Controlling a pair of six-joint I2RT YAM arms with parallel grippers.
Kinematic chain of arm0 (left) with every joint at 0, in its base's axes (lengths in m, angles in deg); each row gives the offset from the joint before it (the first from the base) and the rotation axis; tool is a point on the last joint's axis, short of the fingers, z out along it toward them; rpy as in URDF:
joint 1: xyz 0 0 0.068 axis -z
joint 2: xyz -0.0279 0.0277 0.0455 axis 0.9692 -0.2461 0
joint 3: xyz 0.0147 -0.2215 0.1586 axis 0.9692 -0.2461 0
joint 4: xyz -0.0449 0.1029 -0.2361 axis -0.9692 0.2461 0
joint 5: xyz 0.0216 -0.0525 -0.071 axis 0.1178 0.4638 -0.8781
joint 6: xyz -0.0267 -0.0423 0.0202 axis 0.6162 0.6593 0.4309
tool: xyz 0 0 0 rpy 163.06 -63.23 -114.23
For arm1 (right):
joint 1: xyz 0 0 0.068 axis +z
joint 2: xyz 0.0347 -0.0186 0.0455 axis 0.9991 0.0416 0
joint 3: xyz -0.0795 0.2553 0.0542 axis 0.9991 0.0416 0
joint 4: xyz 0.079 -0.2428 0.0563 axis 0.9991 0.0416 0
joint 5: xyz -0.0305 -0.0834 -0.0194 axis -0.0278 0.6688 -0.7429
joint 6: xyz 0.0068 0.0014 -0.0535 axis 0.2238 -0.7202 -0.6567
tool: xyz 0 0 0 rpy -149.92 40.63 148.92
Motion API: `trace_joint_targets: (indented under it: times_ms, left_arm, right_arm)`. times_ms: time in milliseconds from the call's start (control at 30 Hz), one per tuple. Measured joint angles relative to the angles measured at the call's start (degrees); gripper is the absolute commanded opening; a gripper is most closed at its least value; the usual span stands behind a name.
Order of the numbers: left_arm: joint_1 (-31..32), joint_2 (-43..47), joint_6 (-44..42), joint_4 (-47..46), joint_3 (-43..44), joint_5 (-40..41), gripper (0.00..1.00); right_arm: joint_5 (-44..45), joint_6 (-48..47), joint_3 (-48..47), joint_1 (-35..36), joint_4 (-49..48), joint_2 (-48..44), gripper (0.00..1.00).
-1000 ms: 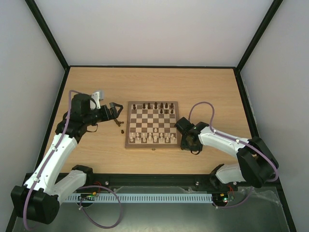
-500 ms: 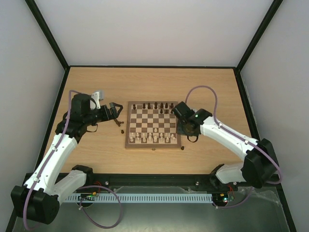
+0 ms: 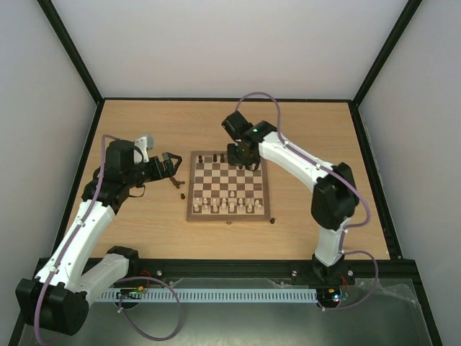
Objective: Set up the chess pieces on the board
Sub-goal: Place the chess piece on the chessboard.
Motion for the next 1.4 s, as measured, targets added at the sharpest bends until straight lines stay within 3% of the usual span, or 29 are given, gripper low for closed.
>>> trace_joint_targets:
  times_ms: [200, 733, 1400]
  left_arm:
    - [0.00, 0.00, 0.00, 0.44, 0.00, 0.87, 1.00]
    - [-0.09, 0.00, -0.09, 0.74, 0.00, 2.10, 1.00]
    - [-0.50, 0.00, -0.52, 0.76, 0.00, 2.32, 0.99]
  right_arm:
    - [-1.51, -2.84, -7.32, 0.02, 0.15, 8.83, 0.06]
    - [-1.27, -5.40, -13.88, 0.02, 0.83, 20.00, 0.07]
    - [1.66, -5.75, -16.00, 0.02, 3.50, 21.79, 0.10]
